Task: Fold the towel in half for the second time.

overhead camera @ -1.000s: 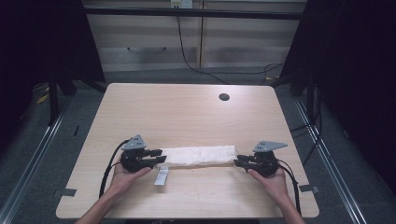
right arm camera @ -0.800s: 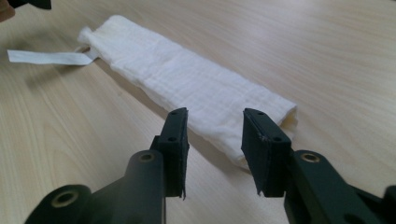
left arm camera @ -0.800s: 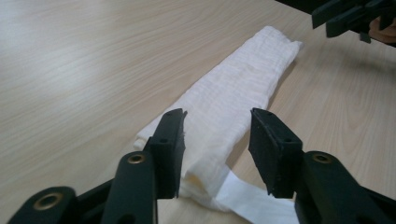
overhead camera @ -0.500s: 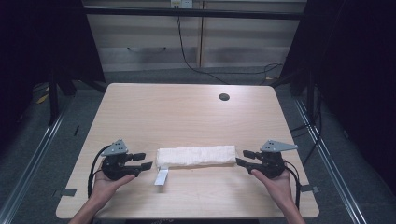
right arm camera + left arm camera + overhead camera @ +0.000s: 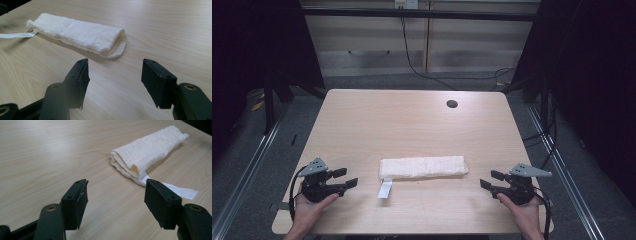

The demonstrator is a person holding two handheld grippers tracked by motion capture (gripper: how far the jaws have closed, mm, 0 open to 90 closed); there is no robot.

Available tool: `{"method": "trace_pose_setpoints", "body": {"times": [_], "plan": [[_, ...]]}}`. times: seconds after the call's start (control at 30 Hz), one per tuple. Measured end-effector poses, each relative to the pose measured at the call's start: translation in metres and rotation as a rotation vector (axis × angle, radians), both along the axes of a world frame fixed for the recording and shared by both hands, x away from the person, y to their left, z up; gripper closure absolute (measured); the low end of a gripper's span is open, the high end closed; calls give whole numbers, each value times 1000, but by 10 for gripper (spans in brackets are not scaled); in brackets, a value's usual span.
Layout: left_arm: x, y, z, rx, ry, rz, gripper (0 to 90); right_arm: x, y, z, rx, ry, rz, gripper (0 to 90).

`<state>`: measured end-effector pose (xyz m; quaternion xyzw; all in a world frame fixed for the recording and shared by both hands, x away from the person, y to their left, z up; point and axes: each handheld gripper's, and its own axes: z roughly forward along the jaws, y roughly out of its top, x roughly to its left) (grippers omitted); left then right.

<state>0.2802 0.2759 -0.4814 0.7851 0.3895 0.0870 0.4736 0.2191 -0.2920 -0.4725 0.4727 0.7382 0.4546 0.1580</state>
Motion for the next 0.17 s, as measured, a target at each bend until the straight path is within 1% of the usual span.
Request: {"method": "trace_pose_setpoints", "body": {"times": [0.03, 0.07, 0.13, 0.17], "plan": [[1, 0, -2, -3, 15, -2, 351, 0, -1, -1, -5, 0, -10, 385], [2, 1, -5, -3, 22, -8, 348, 0, -3, -2, -8, -2, -22, 377], [3, -1, -7, 12, 25, -17, 342, 2, -6, -4, -4, 8, -33, 359], [3, -2, -8, 8, 28, -18, 342, 3, -6, -6, -8, 9, -44, 347]]}}
